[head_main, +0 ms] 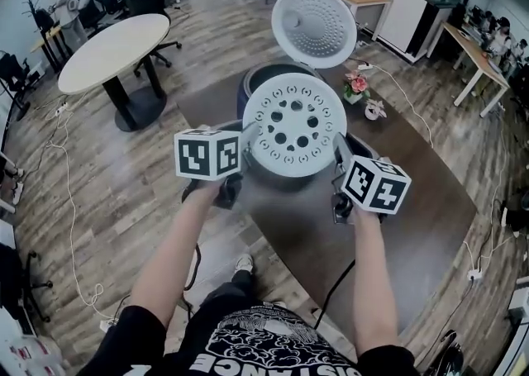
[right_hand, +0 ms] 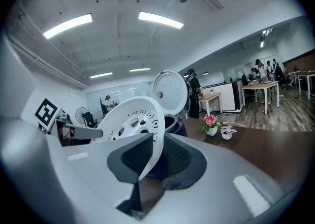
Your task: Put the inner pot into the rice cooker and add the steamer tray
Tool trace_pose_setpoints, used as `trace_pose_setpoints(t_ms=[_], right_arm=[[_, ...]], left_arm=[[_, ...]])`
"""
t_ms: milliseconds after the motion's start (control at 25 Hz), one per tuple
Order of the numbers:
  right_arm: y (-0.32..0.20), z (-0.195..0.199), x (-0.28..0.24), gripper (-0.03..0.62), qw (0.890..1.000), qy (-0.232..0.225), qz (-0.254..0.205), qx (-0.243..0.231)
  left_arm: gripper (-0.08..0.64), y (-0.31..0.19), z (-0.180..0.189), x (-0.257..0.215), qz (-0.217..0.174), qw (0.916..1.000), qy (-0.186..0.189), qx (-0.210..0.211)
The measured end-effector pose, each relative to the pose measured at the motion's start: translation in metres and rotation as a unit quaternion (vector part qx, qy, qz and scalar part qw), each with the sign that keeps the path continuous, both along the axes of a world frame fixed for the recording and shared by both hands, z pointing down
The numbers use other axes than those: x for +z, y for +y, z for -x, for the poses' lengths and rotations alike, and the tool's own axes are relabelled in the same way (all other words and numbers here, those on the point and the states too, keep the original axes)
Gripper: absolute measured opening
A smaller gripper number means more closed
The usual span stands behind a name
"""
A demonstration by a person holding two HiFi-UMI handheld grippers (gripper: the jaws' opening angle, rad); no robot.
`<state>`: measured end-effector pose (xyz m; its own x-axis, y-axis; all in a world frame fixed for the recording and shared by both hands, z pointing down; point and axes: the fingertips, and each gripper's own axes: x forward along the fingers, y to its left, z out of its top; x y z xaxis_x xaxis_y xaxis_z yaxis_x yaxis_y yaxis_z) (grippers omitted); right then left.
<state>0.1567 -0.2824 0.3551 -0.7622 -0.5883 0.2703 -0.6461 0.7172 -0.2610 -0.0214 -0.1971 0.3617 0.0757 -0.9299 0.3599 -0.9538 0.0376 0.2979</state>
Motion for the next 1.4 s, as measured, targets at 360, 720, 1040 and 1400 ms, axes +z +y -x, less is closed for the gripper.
trace_pose_setpoints(t_ms=[360, 720, 1040, 1400], right_arm=[[-0.036, 0.044, -0.018, 0.063, 1.0, -0.002, -0.005, 0.004], [-0.065, 0.077, -0.025, 0.061, 1.0, -0.017, 0.014, 0.018], [-0.081, 0.092, -0.012, 0.061, 0.998, -0.022, 0.025, 0.053], [-0.105, 0.093, 0.005, 0.063, 0.995, -0.002, 0.048, 0.082]], left_arm=[[0.091, -0.039, 0.047, -0.015, -0.008, 0.9999, 0.002, 0.01], [0.087, -0.078, 0.084, -0.024, -0.016, 0.9996, 0.011, 0.02], [0.087, -0.106, 0.103, -0.015, -0.02, 0.9983, 0.013, 0.053], [0.087, -0.14, 0.107, -0.001, -0.003, 0.9966, 0.024, 0.078]])
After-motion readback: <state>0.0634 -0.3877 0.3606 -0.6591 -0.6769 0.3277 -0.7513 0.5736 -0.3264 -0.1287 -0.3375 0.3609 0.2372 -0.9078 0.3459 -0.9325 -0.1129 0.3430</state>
